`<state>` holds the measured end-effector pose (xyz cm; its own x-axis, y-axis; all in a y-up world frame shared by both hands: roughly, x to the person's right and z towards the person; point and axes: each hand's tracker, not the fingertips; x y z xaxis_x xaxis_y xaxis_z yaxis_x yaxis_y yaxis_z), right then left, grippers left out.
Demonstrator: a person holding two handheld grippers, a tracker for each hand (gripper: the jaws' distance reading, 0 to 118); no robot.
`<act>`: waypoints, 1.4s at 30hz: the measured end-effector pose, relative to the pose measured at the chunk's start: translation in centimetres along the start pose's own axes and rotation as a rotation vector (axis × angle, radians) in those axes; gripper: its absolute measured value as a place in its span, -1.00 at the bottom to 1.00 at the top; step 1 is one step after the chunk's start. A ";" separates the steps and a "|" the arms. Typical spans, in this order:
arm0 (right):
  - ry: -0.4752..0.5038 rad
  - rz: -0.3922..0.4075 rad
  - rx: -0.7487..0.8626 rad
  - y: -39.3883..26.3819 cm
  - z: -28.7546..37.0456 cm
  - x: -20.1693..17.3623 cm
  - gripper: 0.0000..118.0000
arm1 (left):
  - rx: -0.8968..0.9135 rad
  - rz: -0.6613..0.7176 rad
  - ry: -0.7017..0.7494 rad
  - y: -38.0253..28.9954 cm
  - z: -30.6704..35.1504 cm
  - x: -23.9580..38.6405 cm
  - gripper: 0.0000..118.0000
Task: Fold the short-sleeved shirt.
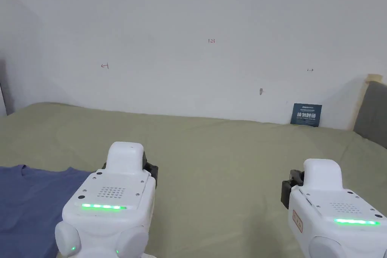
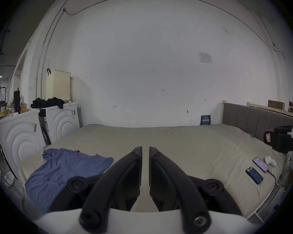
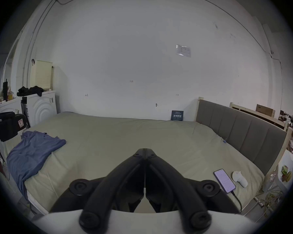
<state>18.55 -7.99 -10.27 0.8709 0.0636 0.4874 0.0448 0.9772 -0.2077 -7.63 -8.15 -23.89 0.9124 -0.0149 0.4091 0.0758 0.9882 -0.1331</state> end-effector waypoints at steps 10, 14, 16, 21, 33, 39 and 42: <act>0.294 0.031 0.093 4.9 0.5 -10.3 -0.98 | 0.082 0.003 0.275 4.4 7.4 -11.0 -0.90; 0.514 0.032 0.098 5.7 1.7 -17.8 -0.98 | 0.062 0.032 0.456 4.1 12.6 -16.7 -0.93; 0.615 0.033 0.073 5.5 2.3 -21.3 -0.98 | 0.019 0.024 0.550 3.4 15.1 -18.8 -0.93; 0.755 0.075 0.055 4.3 3.5 -26.8 -0.98 | -0.025 0.064 0.662 1.6 19.6 -21.9 -0.93; 0.651 0.063 -0.002 3.7 -2.2 -23.5 -0.98 | -0.172 0.046 0.500 1.2 11.4 -23.8 -0.93; 0.556 0.065 -0.053 2.7 -7.1 -19.9 -0.98 | -0.430 0.077 0.180 2.2 -4.0 -28.9 -0.93; 0.525 0.089 -0.093 1.6 -9.3 -18.6 -0.98 | -0.594 0.086 0.033 1.5 -12.5 -31.7 -0.88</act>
<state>6.97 -9.51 -27.58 0.9997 0.0122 -0.0201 -0.0179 0.9492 -0.3143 -31.44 -8.11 -48.32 0.9365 0.0475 0.3475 0.2042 0.7318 -0.6502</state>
